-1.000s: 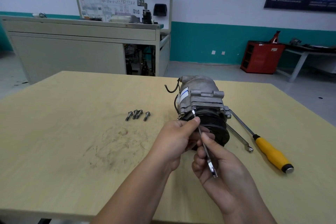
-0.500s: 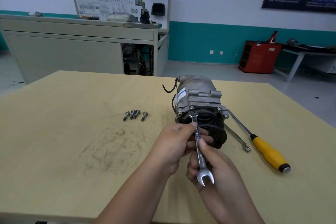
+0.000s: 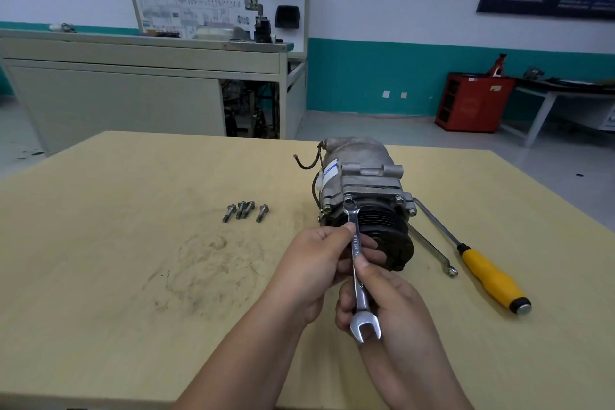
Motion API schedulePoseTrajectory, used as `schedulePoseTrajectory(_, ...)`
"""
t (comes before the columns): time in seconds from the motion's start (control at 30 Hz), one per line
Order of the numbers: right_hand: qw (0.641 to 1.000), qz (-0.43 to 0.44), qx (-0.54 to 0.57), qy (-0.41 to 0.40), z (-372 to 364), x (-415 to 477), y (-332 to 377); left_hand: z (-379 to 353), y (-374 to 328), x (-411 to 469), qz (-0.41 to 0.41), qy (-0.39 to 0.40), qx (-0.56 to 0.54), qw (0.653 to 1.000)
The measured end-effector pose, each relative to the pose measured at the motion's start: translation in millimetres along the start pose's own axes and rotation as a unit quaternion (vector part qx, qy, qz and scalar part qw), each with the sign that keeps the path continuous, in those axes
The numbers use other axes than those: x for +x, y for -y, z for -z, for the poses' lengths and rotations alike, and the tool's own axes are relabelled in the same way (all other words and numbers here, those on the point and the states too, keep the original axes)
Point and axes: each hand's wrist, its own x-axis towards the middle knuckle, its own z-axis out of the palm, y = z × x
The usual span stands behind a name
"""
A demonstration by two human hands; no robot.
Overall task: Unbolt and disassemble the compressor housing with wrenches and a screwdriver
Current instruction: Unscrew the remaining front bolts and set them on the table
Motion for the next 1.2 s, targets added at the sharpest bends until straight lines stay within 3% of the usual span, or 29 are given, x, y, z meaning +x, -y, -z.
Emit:
schedulePoseTrajectory(0.47,0.998,-0.01,-0.019,0.058,-10.3,2.5,-5.8,18.5,-8.6,0.5,0.02,0.031,0.034,0.999)
schedulePoseTrajectory(1.2,0.997,-0.029,-0.021,0.069,-13.8,-0.1,-5.6,22.0,-16.2,6.0,0.04,0.044,0.076,0.995)
